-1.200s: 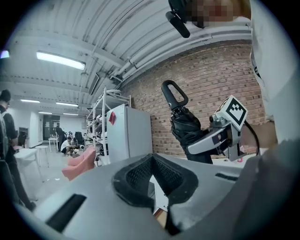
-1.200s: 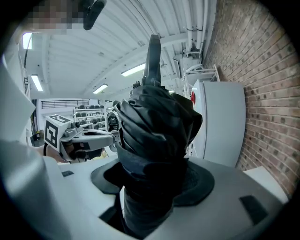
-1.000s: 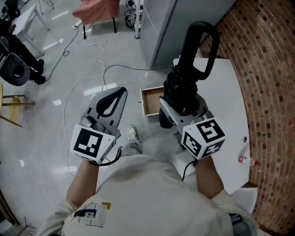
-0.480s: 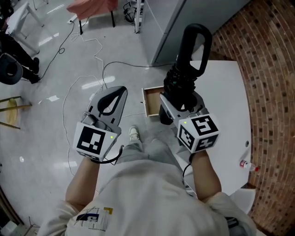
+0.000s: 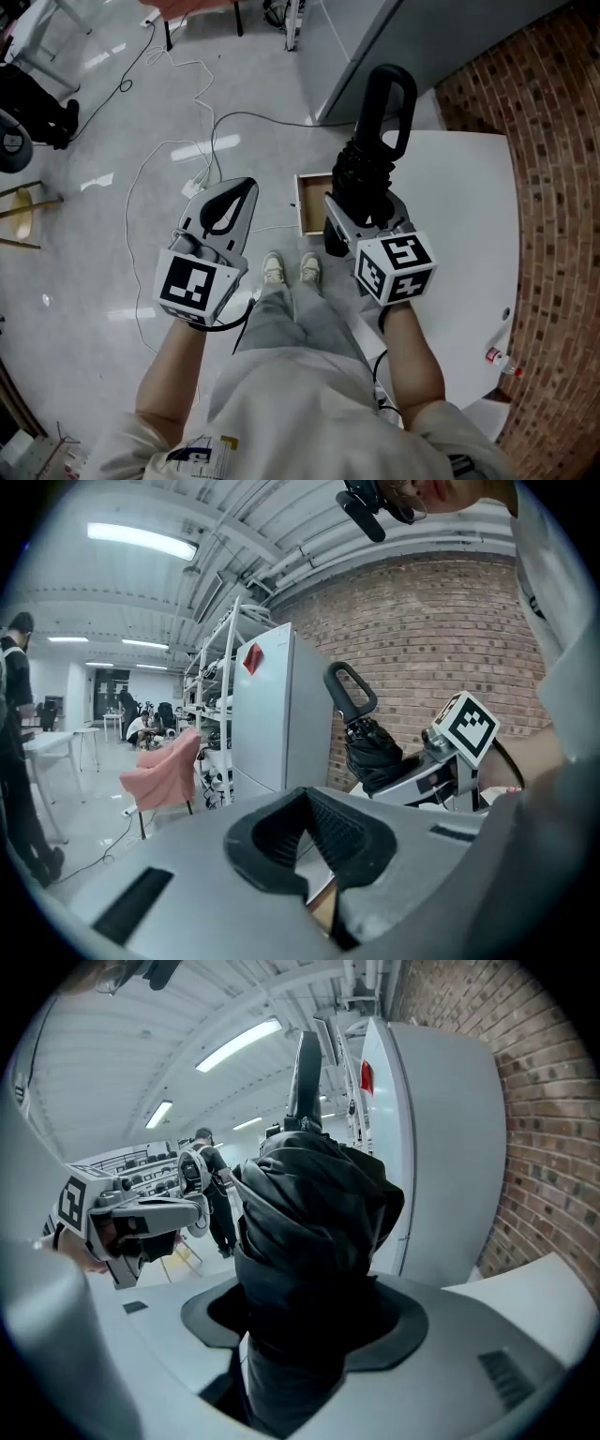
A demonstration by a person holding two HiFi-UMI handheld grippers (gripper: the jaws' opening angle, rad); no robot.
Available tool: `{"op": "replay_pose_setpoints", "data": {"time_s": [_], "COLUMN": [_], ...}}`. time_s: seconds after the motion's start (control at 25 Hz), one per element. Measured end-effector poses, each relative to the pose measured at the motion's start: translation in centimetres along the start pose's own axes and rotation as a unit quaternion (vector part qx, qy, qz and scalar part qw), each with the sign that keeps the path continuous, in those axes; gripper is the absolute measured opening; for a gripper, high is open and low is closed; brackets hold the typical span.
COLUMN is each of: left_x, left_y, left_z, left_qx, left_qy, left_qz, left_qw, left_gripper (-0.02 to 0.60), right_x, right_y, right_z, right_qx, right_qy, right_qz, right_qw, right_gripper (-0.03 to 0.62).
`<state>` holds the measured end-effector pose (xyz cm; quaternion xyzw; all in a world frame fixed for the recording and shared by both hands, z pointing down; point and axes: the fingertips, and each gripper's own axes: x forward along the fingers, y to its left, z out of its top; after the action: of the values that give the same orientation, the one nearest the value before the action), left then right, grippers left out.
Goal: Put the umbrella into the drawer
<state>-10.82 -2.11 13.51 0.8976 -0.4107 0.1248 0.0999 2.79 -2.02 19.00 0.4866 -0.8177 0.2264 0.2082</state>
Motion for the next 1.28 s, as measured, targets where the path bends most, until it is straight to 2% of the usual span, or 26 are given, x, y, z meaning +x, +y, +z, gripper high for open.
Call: {"op": "replay_pose_setpoints", "data": {"time_s": [0.28,0.48,0.6,0.88,1.08,1.28], "left_x": [6.0,10.0,12.5,16.8,19.8,21.4], "left_y": [1.4,1.9,2.3,2.1,1.7,2.5], "left_z": [-3.8,-8.3,-11.2,-19.1,-24.9,-31.6], "left_qx": [-0.020,-0.037,-0.045,-0.076,-0.094,-0.109], "left_qy": [0.007,0.037,0.050,0.076,0.064,0.076], "left_qz": [0.007,0.016,0.019,0.004,0.002,0.011], "left_qw": [0.9998,0.9985,0.9976,0.9942,0.9935,0.9911], "left_gripper": [0.008,0.008,0.008,0.008,0.008,0.008], "right_x": [5.7,10.2,12.8,18.6,22.2,26.0], "right_y": [-4.7,-7.6,-9.7,-13.2,-15.2,-15.5], "right_z": [-4.2,-7.8,-10.0,-16.4,-22.2,-28.4], "right_qx": [0.024,0.045,0.045,0.070,0.072,0.070], "right_qy": [0.028,0.033,0.045,0.065,0.067,0.085], "right_qz": [-0.004,0.016,0.011,0.003,0.001,-0.003], "right_qw": [0.999,0.998,0.998,0.995,0.995,0.994], "right_gripper": [0.273,0.273,0.273,0.273,0.272,0.272]}}
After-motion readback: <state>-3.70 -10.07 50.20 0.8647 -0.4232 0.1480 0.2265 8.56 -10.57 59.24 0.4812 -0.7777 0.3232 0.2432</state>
